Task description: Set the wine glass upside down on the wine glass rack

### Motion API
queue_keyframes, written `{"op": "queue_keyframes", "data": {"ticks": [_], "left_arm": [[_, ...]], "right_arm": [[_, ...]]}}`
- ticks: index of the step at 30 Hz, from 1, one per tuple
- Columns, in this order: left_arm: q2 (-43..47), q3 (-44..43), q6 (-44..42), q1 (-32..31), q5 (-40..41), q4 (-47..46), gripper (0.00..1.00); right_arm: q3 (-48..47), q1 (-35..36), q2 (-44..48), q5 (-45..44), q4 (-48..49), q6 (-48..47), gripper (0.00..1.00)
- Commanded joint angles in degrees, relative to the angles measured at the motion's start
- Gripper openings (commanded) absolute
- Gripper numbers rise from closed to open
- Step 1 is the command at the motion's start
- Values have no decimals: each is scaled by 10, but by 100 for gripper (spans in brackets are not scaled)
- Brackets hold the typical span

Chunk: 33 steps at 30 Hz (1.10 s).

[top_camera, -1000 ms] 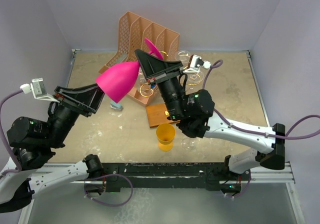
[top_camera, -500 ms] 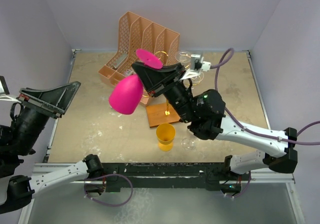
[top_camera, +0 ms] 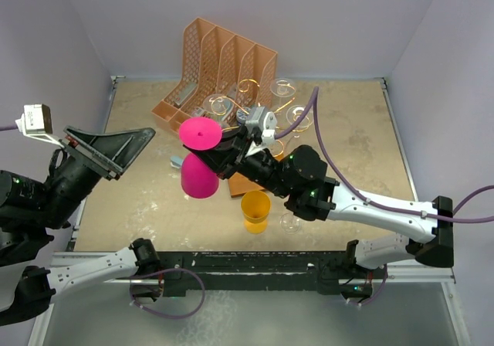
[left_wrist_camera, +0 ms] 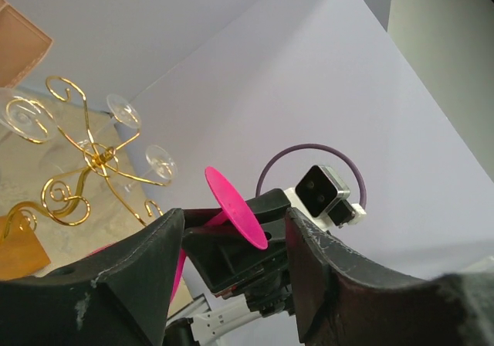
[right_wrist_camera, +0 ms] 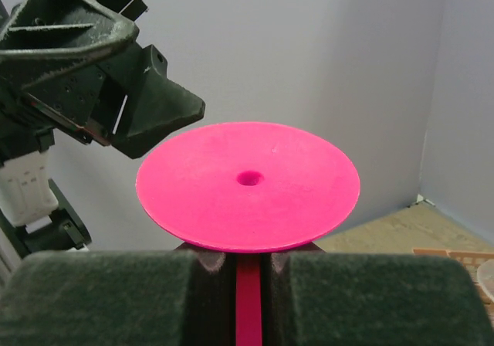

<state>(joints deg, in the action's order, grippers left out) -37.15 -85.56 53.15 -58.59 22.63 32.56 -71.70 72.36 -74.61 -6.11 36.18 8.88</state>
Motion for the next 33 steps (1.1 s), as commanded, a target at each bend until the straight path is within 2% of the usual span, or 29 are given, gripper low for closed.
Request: {"op": "queue_keyframes", "data": {"ticks": [1,8,13,19,26,33], "left_arm": [[-4,6,39,0,-37,-13,53],[-8,-3,81,0,-19,86,53],[2,20,109,0,-55,76,53],[13,64,143,0,-56,46,53],[30,90,155,0,-9,34,39],[47,117,177,0,27,12,30]], "right_arm": [[-9,2,12,20,18,-61,0],[-26,2,-1,11,-4,-103,0],[-45,2,-21,19,-24,-113,0],[-56,7,-37,29,-36,-116,0],[-46,9,-40,41,-35,-117,0],[-33,9,-36,47,-27,-120,0]]}}
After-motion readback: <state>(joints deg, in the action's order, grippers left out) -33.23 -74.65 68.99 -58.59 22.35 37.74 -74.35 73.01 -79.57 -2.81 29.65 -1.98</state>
